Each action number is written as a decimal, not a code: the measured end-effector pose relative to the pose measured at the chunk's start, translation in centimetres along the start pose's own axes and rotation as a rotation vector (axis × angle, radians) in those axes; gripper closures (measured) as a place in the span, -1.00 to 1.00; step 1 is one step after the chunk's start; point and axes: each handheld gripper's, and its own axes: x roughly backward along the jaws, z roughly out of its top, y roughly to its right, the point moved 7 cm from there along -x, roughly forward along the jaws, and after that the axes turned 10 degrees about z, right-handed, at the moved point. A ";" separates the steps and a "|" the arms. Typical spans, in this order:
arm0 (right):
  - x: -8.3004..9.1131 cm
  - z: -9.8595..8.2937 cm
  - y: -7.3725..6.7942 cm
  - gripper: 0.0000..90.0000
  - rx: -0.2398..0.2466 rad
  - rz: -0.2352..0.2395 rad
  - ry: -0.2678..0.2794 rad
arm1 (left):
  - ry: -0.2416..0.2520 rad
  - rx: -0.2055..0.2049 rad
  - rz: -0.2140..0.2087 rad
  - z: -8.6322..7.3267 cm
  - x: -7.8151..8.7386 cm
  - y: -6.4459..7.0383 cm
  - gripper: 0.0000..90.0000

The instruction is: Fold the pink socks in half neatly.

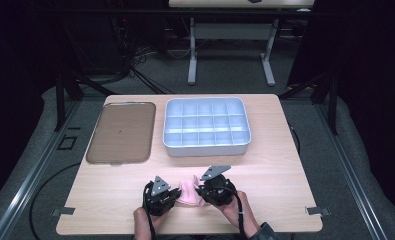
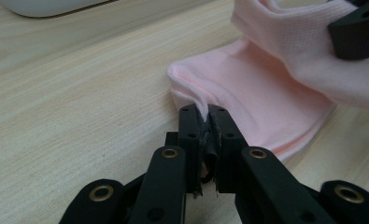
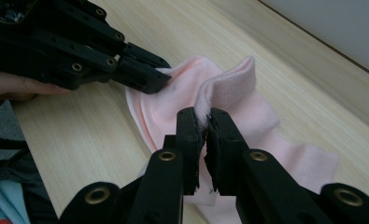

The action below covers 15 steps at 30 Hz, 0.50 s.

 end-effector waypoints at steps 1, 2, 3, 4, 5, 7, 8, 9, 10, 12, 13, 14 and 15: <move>-0.2 0.2 0.0 0.85 0.003 0.001 -0.008 | 0.000 0.000 -0.001 0.0 0.0 0.0 0.87; -0.4 0.4 -0.1 0.85 0.009 0.010 -0.008 | 0.002 0.001 -0.001 0.0 0.0 0.0 0.87; -0.6 0.5 -0.2 0.85 0.014 0.016 -0.011 | 0.001 0.001 -0.002 0.0 0.0 0.0 0.87; -0.7 0.7 -0.2 0.85 0.022 0.022 -0.015 | 0.001 0.002 -0.001 0.0 0.0 0.0 0.87; -1.0 0.9 -0.3 0.85 0.022 0.027 -0.013 | 0.000 0.002 -0.001 0.0 0.0 0.0 0.87; -1.4 1.2 -0.4 0.85 0.034 0.035 -0.014 | -0.002 -0.001 0.001 0.0 0.0 0.0 0.87; -1.6 1.4 -0.6 0.85 0.036 0.040 -0.007 | -0.001 -0.002 0.009 0.0 0.0 0.0 0.87; -1.7 1.5 -0.7 0.85 0.044 0.042 -0.009 | -0.001 -0.003 0.009 0.0 0.0 0.0 0.87; -1.9 1.6 -0.8 0.85 0.049 0.048 -0.014 | -0.001 -0.002 0.009 0.0 0.0 0.0 0.87; -2.3 1.8 -1.0 0.85 0.060 0.061 -0.011 | -0.002 -0.002 0.009 0.0 0.0 0.0 0.87; -2.6 1.8 -1.0 0.84 0.063 0.066 -0.020 | -0.002 -0.002 0.009 0.0 0.0 0.0 0.87; -2.8 1.8 -0.9 0.81 0.071 0.067 -0.024 | -0.001 0.000 0.003 0.0 0.0 0.0 0.87; -3.1 1.9 -1.0 0.70 0.067 0.075 -0.026 | -0.002 0.000 0.001 0.0 0.0 0.0 0.87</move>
